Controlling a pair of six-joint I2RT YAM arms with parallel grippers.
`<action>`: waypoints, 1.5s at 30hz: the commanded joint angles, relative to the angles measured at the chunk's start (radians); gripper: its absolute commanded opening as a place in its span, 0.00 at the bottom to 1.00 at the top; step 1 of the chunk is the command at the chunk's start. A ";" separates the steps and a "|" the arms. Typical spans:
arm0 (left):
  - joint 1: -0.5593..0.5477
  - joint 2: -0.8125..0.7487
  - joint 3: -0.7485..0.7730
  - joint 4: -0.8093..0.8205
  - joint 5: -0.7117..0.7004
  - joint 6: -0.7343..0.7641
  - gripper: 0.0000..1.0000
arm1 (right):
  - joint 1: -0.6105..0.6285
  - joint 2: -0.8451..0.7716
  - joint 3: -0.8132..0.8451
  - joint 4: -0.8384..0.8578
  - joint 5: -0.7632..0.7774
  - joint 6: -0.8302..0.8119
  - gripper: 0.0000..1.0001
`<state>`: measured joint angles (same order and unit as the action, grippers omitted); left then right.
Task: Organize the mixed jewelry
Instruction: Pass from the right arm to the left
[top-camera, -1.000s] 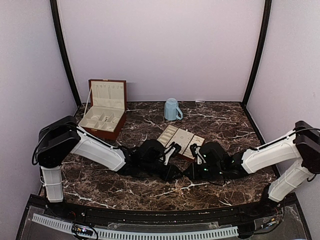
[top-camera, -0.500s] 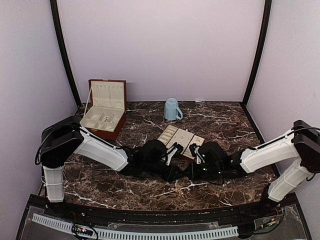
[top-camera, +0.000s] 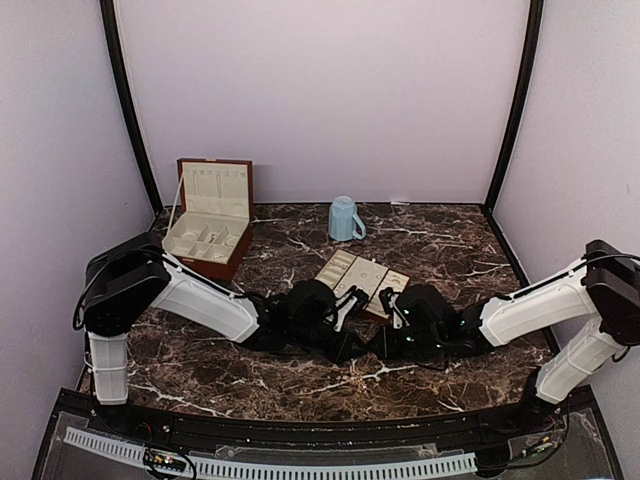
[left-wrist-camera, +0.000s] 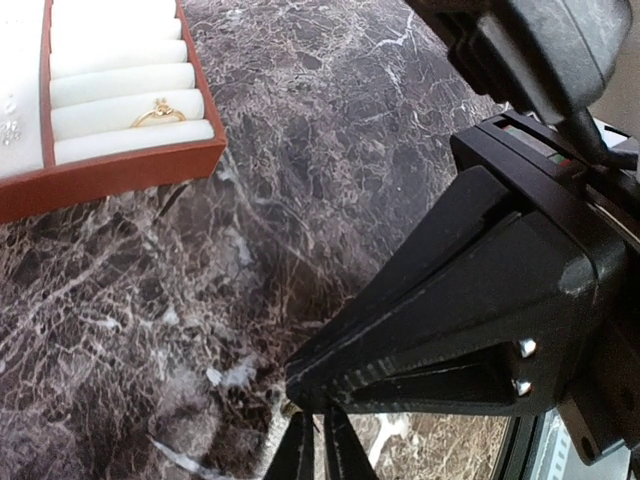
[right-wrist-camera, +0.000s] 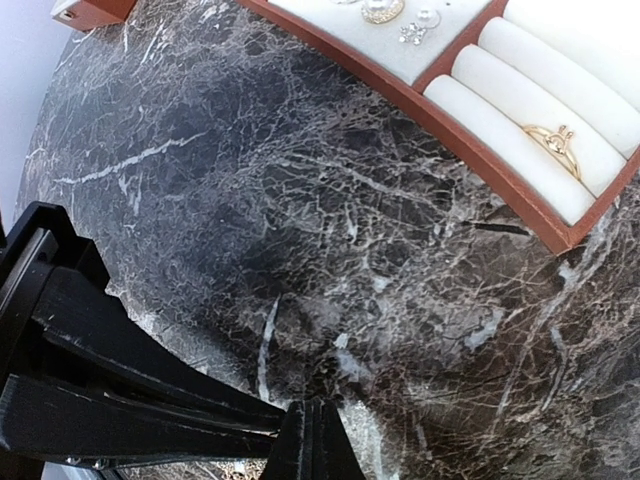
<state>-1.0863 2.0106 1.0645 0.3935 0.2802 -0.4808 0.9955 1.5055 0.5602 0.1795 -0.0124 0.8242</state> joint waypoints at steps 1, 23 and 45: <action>-0.007 0.007 0.030 -0.010 0.008 0.010 0.05 | 0.011 0.008 0.023 0.028 0.008 0.003 0.00; -0.006 -0.144 -0.126 0.108 -0.100 -0.033 0.00 | -0.001 -0.240 -0.047 -0.040 0.112 0.048 0.34; -0.003 -0.498 -0.395 0.545 0.086 0.024 0.00 | -0.014 -0.328 -0.192 0.665 -0.386 0.139 0.60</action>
<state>-1.0866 1.5627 0.6922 0.8433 0.3096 -0.4820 0.9874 1.1683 0.3733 0.6704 -0.3065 0.9424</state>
